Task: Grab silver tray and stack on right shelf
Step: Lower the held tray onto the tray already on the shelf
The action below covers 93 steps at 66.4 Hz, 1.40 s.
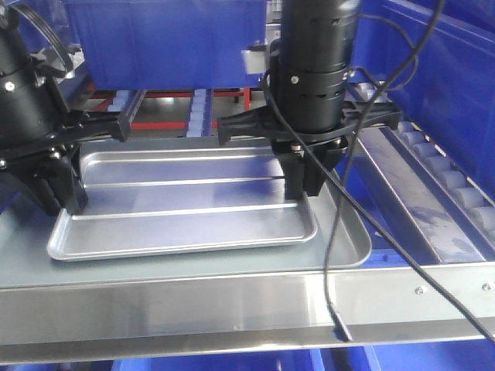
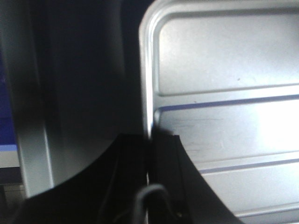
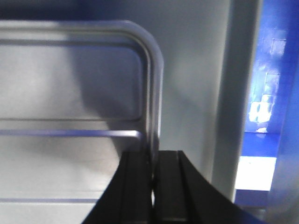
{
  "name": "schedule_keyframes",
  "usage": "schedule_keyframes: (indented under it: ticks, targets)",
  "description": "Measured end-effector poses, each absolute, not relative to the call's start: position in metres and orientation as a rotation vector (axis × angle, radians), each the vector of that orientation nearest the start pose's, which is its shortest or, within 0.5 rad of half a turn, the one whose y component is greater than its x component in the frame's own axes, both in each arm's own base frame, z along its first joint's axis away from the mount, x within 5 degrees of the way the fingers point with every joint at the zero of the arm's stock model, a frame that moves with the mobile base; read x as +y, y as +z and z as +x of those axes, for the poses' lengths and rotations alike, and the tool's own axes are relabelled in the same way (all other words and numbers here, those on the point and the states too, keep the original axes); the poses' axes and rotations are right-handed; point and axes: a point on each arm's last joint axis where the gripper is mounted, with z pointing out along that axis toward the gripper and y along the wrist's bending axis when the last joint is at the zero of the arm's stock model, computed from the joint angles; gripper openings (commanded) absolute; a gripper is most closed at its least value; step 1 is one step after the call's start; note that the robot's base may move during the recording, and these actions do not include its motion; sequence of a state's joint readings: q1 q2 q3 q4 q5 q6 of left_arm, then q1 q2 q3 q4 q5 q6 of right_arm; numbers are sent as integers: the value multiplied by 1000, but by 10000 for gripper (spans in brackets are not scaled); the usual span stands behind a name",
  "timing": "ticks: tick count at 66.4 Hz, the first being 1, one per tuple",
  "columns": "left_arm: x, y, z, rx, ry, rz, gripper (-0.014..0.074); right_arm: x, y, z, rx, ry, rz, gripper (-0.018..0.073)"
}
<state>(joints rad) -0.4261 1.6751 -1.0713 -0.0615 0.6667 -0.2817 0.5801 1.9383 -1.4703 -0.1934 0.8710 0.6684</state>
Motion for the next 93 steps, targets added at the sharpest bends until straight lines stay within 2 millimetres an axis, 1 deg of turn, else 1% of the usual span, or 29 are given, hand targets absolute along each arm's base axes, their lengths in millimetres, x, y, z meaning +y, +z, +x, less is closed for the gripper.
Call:
schedule_keyframes:
  ticks: [7,40,46,52,53,67,71,75,84,86,88,90,92,93]
  targets:
    - [-140,210,300,2782,-250,142,-100,213,210,350,2797,60,-21,74]
    - [-140,208,302,2781,-255,142,-100,212,210,349,2818,36,-16,75]
    - [-141,207,302,2776,-258,144,-99,212,210,349,2823,34,-14,91]
    - [-141,208,303,2774,-258,149,-99,212,210,349,2828,31,-12,144]
    - [-141,208,303,2774,-258,149,-99,212,210,349,2828,33,-10,170]
    - [-141,209,305,2745,-225,193,-99,215,211,347,2840,63,6,389]
    - [-140,209,305,2739,-216,202,-99,216,210,346,2844,77,11,438]
    - [-141,210,306,2730,-220,201,-98,217,211,346,2844,87,13,455]
    - [-142,211,307,2722,-233,197,-92,218,211,346,2842,100,17,456]
    - [-141,211,307,2721,-236,193,-75,218,211,346,2842,100,17,456]
    - [-142,211,307,2722,-239,193,-37,218,211,346,2842,100,17,456]
    - [-142,211,307,2724,-239,192,17,218,211,346,2842,100,17,456]
    - [-141,211,307,2729,-237,194,99,218,211,346,2841,104,18,456]
    - [-141,211,307,2731,-236,197,117,218,211,346,2841,104,18,456]
